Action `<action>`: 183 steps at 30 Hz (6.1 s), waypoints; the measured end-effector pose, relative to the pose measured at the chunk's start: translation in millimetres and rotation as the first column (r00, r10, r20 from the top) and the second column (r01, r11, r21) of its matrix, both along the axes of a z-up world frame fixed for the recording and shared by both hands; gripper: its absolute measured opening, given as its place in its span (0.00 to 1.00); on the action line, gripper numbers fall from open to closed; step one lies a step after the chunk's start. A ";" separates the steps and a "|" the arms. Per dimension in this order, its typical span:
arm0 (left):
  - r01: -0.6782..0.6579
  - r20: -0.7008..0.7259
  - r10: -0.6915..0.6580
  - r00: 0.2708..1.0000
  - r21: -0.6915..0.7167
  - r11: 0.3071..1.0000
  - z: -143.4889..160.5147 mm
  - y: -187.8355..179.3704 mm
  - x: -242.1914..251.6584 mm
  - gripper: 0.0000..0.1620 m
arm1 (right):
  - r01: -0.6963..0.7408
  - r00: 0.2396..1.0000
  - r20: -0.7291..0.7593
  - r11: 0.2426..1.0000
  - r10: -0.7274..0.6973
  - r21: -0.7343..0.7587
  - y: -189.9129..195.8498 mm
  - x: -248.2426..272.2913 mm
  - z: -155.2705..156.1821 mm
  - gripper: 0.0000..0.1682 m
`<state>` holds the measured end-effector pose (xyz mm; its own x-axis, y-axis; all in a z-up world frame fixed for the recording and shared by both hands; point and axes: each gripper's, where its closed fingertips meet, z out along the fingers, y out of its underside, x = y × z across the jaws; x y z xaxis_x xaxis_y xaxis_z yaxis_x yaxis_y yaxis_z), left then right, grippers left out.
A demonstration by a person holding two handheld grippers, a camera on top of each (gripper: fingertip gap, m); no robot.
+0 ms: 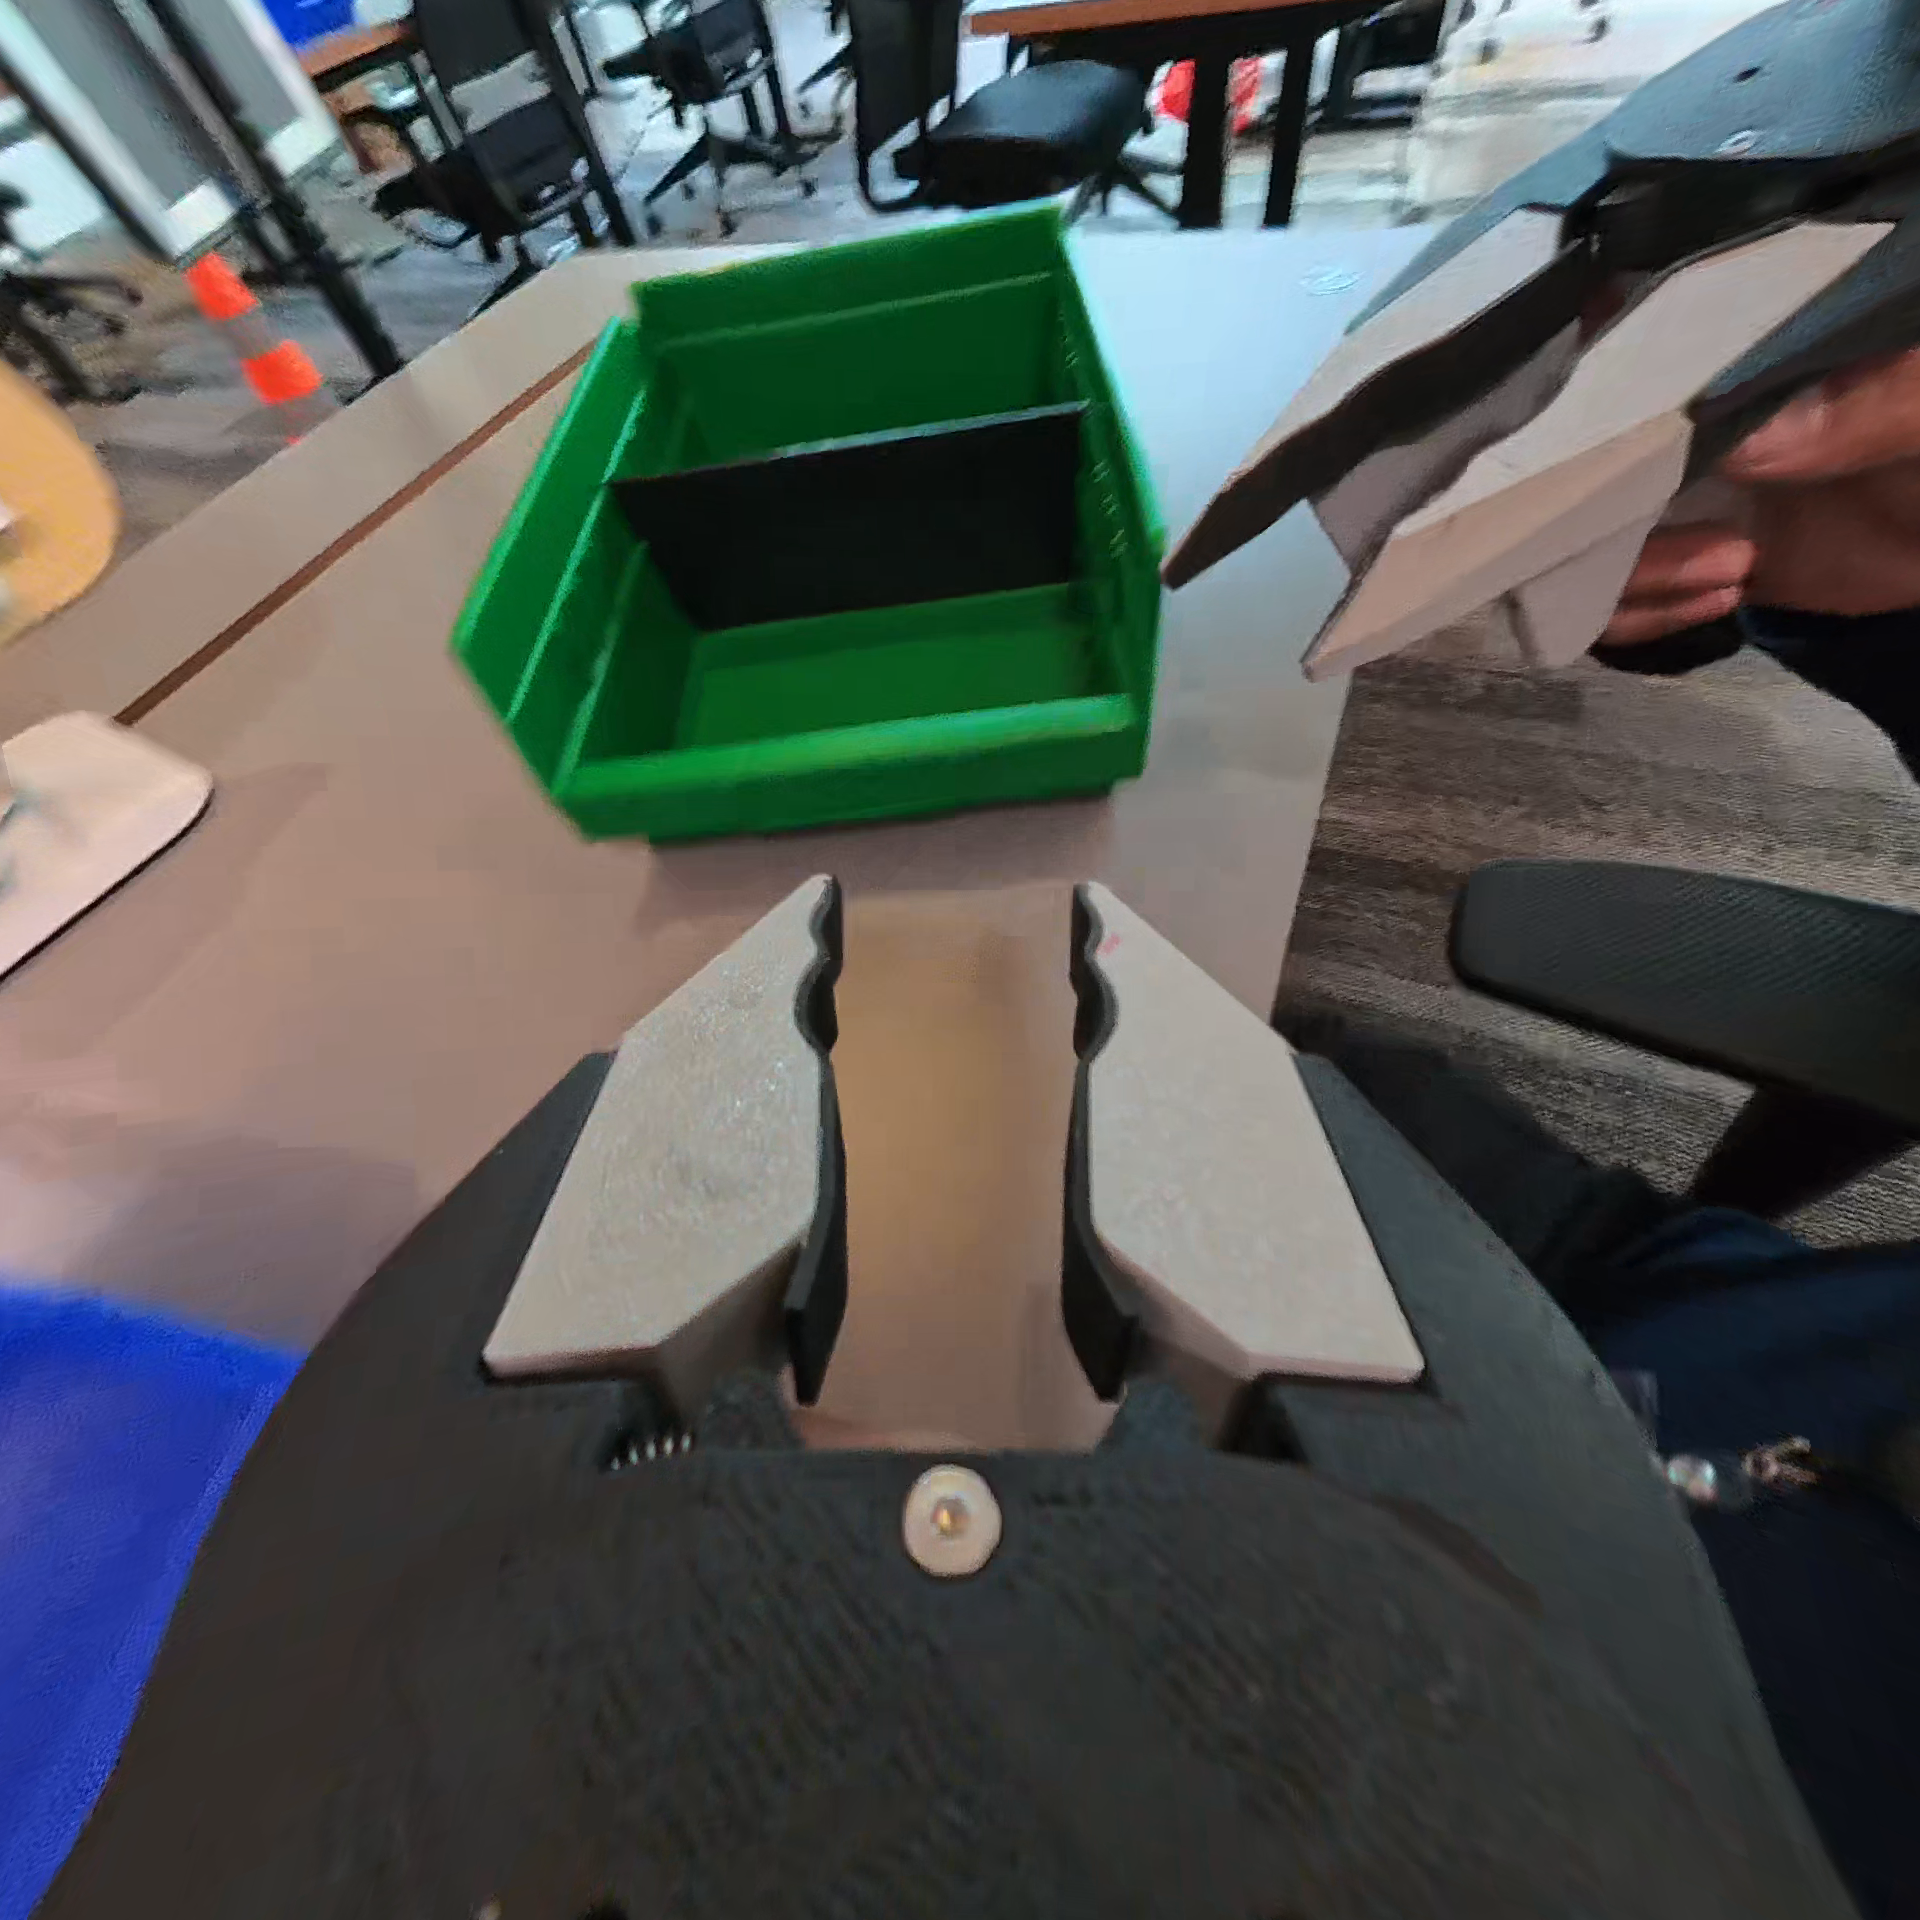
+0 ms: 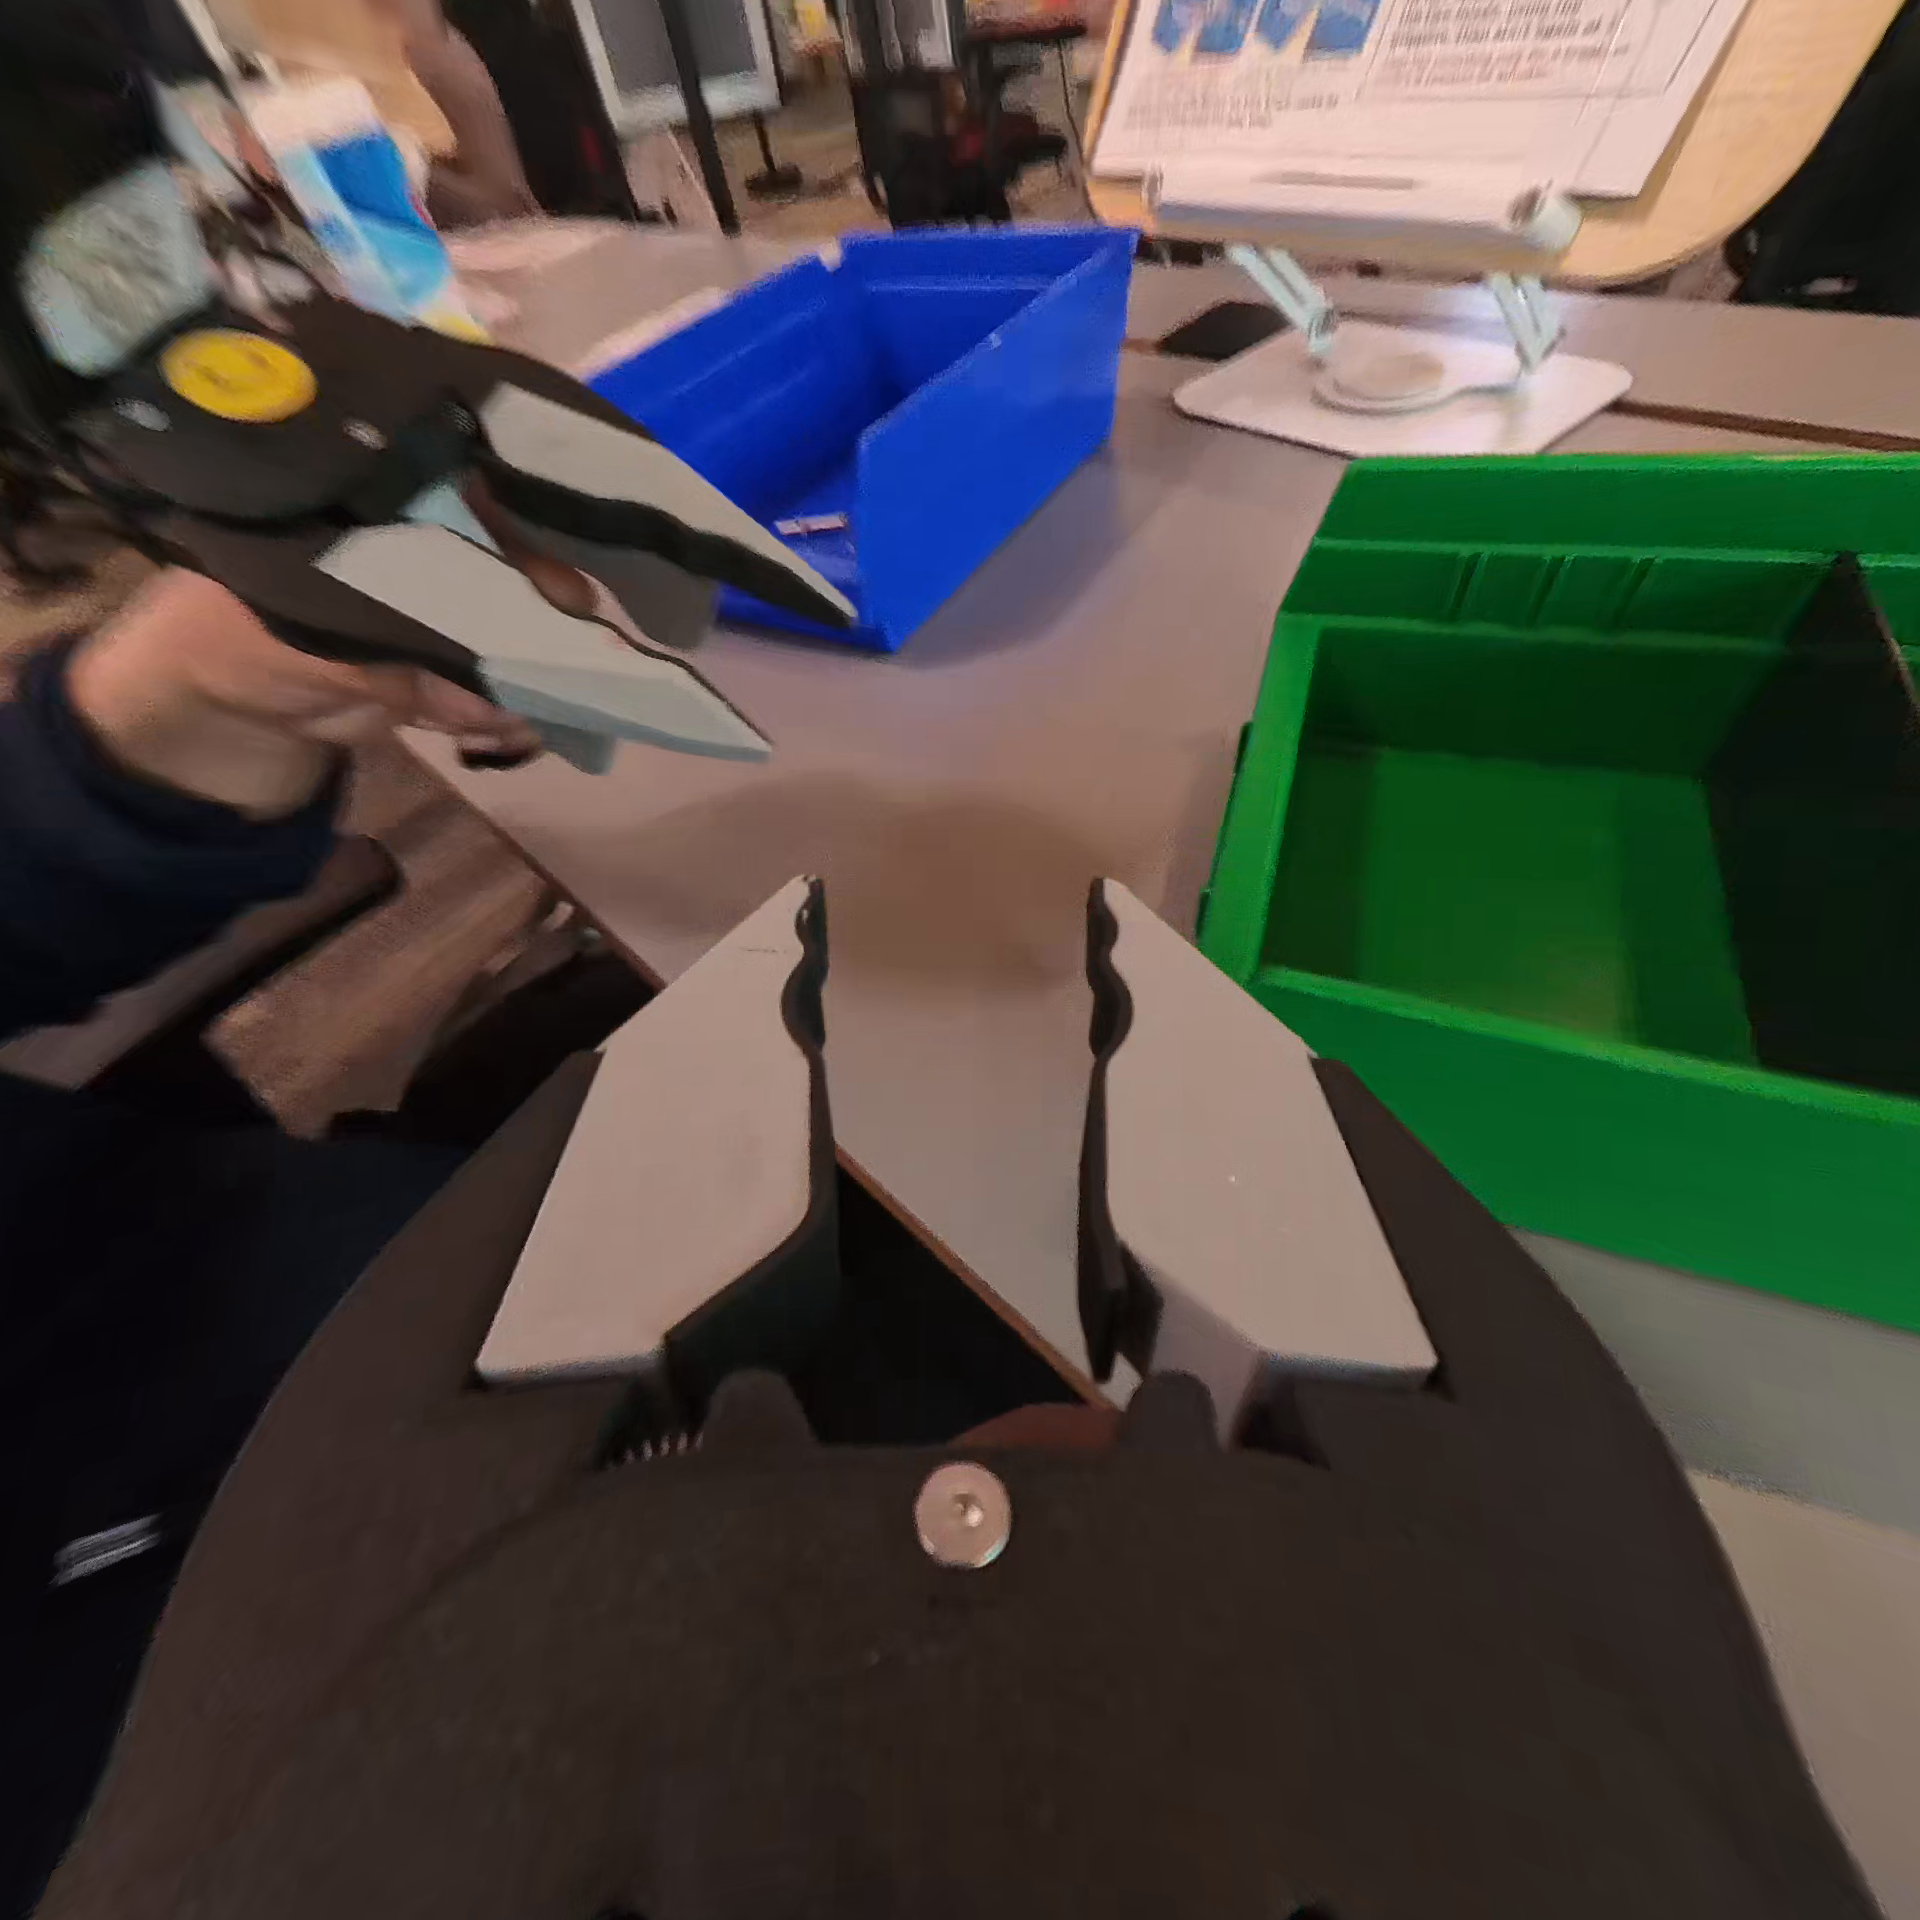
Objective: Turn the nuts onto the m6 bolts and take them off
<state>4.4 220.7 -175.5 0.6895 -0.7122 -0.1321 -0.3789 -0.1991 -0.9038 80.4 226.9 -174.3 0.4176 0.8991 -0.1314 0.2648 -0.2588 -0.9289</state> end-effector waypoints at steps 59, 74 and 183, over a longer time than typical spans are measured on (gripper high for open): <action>-0.309 -0.135 0.296 0.946 -0.092 0.947 -68.1 -33.2 -165.4 0.43 | 0.363 0.839 0.371 0.917 -0.398 0.164 90.3 63.2 -55.8 0.09; -0.311 -0.142 0.294 0.945 -0.114 0.944 -74.1 -32.0 -164.6 0.43 | 0.451 0.849 0.225 0.877 -0.479 0.164 83.9 115.6 -26.8 0.37; -0.725 -0.100 0.746 0.658 0.180 0.664 -54.6 11.2 -267.4 0.48 | 0.171 0.964 0.128 0.912 -0.233 0.372 142.9 -189.2 -43.7 0.51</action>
